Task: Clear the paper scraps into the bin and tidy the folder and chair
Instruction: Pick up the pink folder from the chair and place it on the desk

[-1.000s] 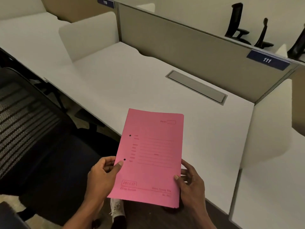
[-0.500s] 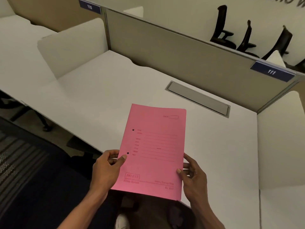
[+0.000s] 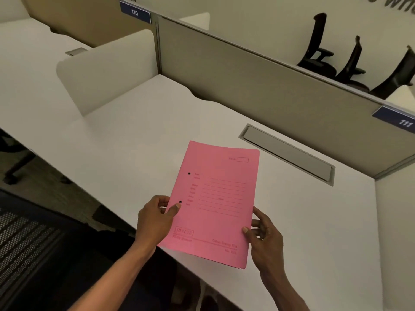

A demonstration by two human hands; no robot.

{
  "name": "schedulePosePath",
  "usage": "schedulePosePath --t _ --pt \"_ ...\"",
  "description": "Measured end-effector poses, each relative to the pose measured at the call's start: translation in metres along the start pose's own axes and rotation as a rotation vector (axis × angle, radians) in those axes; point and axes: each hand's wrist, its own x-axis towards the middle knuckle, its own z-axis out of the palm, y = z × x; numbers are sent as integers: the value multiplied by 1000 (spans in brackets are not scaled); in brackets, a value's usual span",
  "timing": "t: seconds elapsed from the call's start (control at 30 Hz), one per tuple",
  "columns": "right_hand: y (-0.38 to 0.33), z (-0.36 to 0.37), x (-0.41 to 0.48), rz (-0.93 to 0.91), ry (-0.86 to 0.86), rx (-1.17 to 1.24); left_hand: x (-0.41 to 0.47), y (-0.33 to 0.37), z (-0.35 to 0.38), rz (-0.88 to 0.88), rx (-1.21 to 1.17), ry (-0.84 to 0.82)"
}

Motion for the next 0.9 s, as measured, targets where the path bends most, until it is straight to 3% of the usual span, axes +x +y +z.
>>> schedulePosePath --t 0.4,0.9 --pt "21 29 152 72 -157 8 131 49 69 17 305 2" --pt "29 77 336 82 -182 -28 306 88 152 40 535 25"
